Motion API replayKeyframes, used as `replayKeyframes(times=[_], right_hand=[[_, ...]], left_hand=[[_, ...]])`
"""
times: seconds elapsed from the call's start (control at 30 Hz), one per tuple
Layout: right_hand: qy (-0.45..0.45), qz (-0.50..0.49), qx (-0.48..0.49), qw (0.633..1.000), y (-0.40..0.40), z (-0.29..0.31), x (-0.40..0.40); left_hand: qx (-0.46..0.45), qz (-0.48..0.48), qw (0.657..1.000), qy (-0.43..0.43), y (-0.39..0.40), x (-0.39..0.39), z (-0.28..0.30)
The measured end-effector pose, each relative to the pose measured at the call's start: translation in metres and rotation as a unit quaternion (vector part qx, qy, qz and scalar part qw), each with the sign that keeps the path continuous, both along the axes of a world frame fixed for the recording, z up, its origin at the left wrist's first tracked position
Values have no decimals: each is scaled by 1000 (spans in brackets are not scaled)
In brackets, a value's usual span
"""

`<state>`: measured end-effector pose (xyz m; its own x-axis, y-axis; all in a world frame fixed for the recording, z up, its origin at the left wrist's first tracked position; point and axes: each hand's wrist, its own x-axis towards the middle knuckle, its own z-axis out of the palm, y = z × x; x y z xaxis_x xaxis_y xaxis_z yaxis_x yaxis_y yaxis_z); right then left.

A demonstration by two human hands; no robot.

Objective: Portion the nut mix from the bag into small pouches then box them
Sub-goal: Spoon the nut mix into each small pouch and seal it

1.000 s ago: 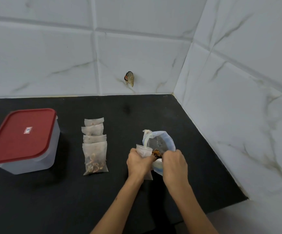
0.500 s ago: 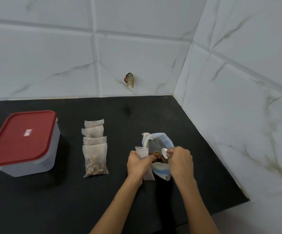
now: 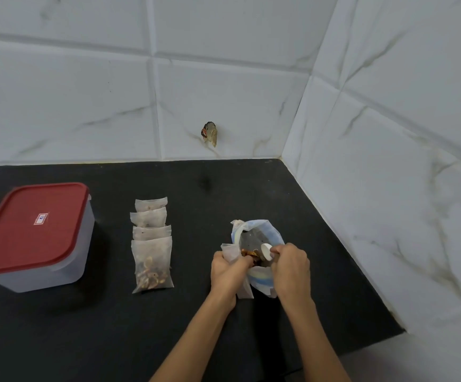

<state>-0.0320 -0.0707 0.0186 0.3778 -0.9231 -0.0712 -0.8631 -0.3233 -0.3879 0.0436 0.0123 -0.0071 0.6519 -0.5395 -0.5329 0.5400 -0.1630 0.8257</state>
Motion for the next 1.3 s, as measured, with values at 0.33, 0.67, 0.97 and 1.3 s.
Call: replayKeyframes(times=[0.33, 0.67, 0.97, 1.3], right_hand=[[-13, 70, 35, 997, -13, -5, 9], [-138, -113, 311, 934, -34, -3, -9], [-211, -140, 387, 886, -33, 4, -14], [-308, -174, 373, 858, -27, 7, -22]], left_hand=[[-82, -27, 996, 19, 5, 1, 3], [-95, -68, 993, -3, 5, -3, -2], [-61, -41, 997, -38, 3, -9, -1], [4, -63, 995, -71, 14, -2, 9]])
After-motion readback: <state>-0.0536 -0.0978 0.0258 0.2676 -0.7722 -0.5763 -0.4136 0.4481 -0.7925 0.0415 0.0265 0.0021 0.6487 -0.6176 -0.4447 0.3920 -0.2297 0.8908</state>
